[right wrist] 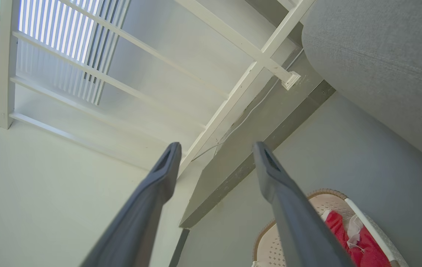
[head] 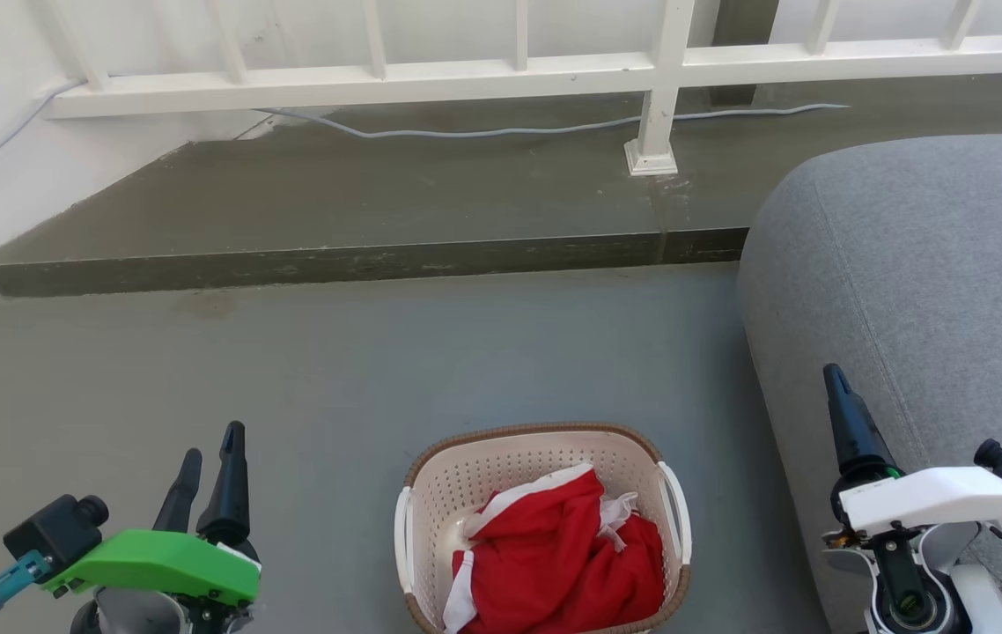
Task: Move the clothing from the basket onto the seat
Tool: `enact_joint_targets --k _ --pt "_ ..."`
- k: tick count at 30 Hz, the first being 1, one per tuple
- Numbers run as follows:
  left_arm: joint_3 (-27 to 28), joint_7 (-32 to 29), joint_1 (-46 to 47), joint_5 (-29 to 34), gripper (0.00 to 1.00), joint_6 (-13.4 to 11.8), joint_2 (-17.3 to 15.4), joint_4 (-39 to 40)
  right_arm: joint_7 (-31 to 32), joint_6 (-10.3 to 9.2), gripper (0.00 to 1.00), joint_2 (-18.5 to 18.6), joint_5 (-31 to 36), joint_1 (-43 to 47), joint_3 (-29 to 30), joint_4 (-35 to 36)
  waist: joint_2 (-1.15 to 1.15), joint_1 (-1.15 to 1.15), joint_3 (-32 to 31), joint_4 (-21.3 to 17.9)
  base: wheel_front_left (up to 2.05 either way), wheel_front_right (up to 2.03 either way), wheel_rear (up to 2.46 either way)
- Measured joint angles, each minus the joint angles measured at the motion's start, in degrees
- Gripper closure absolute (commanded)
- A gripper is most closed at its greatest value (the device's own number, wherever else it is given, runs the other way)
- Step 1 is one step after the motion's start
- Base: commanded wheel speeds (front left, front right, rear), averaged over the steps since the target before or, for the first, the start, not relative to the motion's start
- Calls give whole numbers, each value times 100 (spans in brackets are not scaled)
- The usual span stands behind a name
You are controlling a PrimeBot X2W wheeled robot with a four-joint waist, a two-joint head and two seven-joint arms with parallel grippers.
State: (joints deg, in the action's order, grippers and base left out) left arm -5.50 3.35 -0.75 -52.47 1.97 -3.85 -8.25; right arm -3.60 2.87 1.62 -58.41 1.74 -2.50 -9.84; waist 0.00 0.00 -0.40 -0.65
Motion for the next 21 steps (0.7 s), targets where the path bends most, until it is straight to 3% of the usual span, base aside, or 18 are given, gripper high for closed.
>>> enact_joint_targets --k 21 --pt "-431 425 -145 2153 0 -360 -22 343 -402 -345 0 26 1794 103 -552 424 0 0 -3 -65 0 0 0"
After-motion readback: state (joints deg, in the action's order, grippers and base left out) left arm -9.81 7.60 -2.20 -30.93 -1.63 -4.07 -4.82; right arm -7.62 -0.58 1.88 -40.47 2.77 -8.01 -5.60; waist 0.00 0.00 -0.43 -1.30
